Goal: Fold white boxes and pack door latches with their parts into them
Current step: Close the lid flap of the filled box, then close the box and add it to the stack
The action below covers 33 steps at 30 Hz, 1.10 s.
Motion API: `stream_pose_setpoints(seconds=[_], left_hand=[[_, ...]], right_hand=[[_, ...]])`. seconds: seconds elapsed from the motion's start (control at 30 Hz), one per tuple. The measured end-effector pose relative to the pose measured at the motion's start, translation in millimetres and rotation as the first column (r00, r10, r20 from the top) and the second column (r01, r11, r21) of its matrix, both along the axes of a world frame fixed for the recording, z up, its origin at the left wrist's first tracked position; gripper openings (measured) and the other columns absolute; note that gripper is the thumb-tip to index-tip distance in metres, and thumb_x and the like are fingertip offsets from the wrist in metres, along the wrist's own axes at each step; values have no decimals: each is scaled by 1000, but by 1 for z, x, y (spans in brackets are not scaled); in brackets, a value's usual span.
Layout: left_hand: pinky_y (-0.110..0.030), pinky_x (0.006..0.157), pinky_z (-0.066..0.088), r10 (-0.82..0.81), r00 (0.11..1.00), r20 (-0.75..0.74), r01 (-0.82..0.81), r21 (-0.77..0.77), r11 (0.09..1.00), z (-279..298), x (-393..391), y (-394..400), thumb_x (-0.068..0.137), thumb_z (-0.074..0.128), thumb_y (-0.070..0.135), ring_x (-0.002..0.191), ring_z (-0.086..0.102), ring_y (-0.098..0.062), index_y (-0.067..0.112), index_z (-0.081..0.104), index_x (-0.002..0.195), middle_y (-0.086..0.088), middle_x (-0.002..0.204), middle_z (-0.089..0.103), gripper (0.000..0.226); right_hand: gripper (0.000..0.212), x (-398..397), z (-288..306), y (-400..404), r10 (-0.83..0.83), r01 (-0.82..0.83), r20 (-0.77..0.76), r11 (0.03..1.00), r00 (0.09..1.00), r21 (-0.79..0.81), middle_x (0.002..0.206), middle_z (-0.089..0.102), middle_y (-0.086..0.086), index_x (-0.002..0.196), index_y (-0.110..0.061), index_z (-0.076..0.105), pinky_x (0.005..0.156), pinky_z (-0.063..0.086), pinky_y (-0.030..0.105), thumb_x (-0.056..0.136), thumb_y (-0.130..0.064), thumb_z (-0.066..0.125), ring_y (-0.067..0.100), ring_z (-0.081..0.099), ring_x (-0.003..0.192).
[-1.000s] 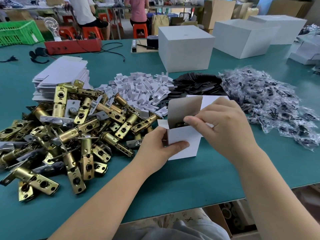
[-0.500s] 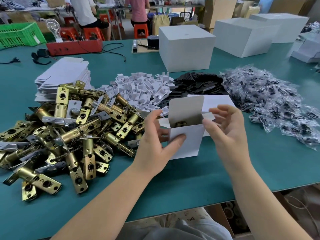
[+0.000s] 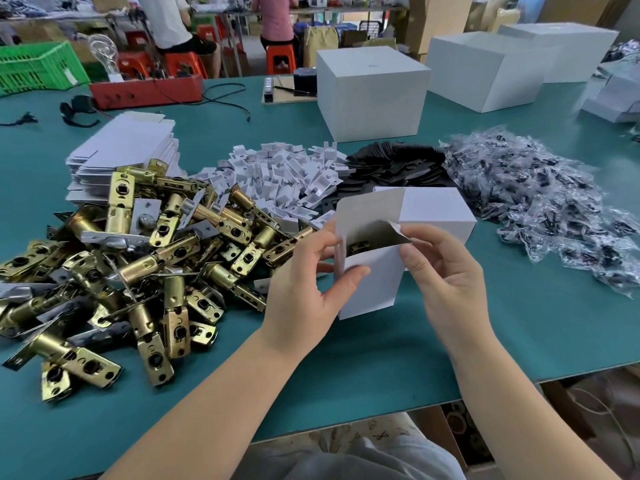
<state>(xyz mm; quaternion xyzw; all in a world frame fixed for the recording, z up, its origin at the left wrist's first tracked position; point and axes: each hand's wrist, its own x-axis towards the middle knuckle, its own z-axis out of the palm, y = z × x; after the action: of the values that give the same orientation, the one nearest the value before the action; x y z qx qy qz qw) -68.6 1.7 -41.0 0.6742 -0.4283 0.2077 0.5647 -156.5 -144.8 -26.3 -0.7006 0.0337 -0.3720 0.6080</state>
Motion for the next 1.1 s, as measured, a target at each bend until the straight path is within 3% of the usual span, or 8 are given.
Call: stream_pose_setpoints(seconds=[0.2,0.3,0.5,0.67,0.77,0.87,0.93,1.1], left_hand=[[-21,78,55,29,1000,-3,-29,51,998,2,4,-2,91,62,34,87,62,-8,20,51,113,-3,97,66,28],[-15,76,53,1,996,-93,2,40,999,5,4,0,87,63,35,87,62,-5,24,52,110,8,98,61,27],[-12,77,50,-44,994,-103,53,87,995,9,4,3,89,63,35,86,64,-6,25,53,106,3,98,66,22],[-3,77,45,-14,991,-133,32,136,990,10,10,3,91,64,20,92,58,18,6,60,111,28,99,57,25],[-4,76,45,-16,986,-163,39,139,990,10,13,4,92,60,26,94,58,17,9,59,113,28,101,57,28],[-17,76,53,-19,967,-256,40,75,996,13,15,6,91,61,35,93,64,6,31,57,110,23,99,62,21],[-29,72,56,-52,927,-373,53,-7,999,16,15,7,87,66,40,90,68,-4,40,56,109,19,94,68,24],[-21,70,50,-201,859,-470,146,-152,978,21,12,6,81,65,44,87,64,-4,36,49,112,17,108,66,36]], right_hand=[[17,8,-2,2,-12,8,-94,999,995,-41,88,62,-26,93,-48,61,73,45,14,89,-33,53,-1,55,79],[6,15,6,1,-2,0,-95,1000,995,-21,86,61,-29,87,-30,56,71,40,7,89,-31,50,-7,54,79],[38,30,30,-4,-52,49,-85,998,995,-37,55,41,-14,62,-13,42,54,33,12,89,-38,52,5,39,58],[15,38,20,9,-42,31,60,986,997,164,65,53,-17,92,-25,46,65,41,11,91,-19,60,1,50,64],[28,41,20,14,-11,0,129,996,992,88,78,55,-21,115,-36,51,71,43,12,92,-19,54,-3,51,70],[18,41,18,20,17,-19,144,1000,989,13,82,58,-23,105,-27,60,73,42,13,93,-14,53,-3,51,75],[10,39,15,22,124,-128,128,992,984,23,94,63,-12,94,-18,61,79,42,15,88,-17,54,3,56,88],[7,37,10,21,171,-178,95,982,981,65,99,61,-4,88,-17,56,86,41,16,82,-12,57,5,56,101]])
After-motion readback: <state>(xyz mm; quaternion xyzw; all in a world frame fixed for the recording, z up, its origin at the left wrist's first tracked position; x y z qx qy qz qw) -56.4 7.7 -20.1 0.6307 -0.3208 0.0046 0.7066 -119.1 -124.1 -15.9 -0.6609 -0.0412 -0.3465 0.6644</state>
